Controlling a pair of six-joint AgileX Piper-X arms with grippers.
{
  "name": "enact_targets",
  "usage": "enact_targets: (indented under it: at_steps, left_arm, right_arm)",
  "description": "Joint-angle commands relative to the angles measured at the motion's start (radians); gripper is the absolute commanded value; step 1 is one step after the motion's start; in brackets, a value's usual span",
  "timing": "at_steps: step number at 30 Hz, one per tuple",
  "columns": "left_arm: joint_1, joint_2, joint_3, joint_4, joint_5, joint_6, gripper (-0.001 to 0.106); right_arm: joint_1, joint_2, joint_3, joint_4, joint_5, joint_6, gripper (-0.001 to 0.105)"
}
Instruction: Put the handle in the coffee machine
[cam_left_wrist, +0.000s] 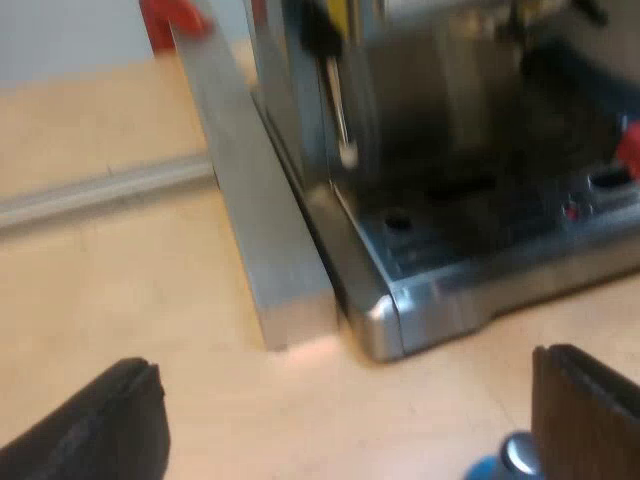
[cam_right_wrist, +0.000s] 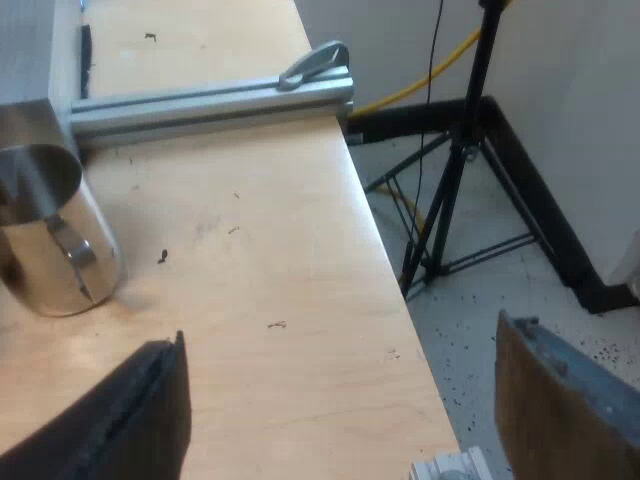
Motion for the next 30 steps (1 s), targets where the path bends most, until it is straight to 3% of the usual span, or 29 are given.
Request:
enact_targets:
  at_steps: [1, 5, 11, 16, 20, 23, 25, 30]
  left_arm:
    - [-0.009, -0.077, -0.004, 0.022, -0.008, 0.005, 0.076]
    - [-0.033, -0.077, 0.011, 0.004, -0.027, 0.005, 0.076]
    - [-0.093, -0.076, 0.063, -0.124, -0.124, -0.084, 0.076]
    - [-0.153, -0.056, 0.083, -0.22, -0.153, -0.089, 0.076]
    - [-0.197, -0.051, 0.083, -0.269, -0.178, -0.114, 0.076]
    - [-0.22, -0.051, 0.083, -0.272, -0.234, -0.17, 0.076]
    - [-0.231, -0.051, 0.083, -0.27, -0.268, -0.17, 0.076]
    - [-0.237, -0.051, 0.083, -0.26, -0.272, -0.17, 0.076]
  right_arm:
    - [-0.004, -0.049, -0.007, -0.017, 0.011, -0.016, 0.066]
    - [-0.004, -0.049, -0.005, -0.016, 0.011, -0.016, 0.066]
    - [-0.004, -0.047, -0.005, -0.142, -0.003, -0.016, 0.066]
    - [-0.004, -0.047, 0.018, -0.19, -0.052, -0.027, 0.066]
    - [-0.004, -0.045, 0.09, -0.214, -0.059, -0.032, 0.066]
    - [-0.004, -0.045, 0.157, -0.245, -0.066, -0.048, 0.066]
    - [-0.004, -0.045, 0.206, -0.256, -0.094, -0.079, 0.066]
    - [-0.004, -0.045, 0.249, -0.256, -0.131, -0.081, 0.066]
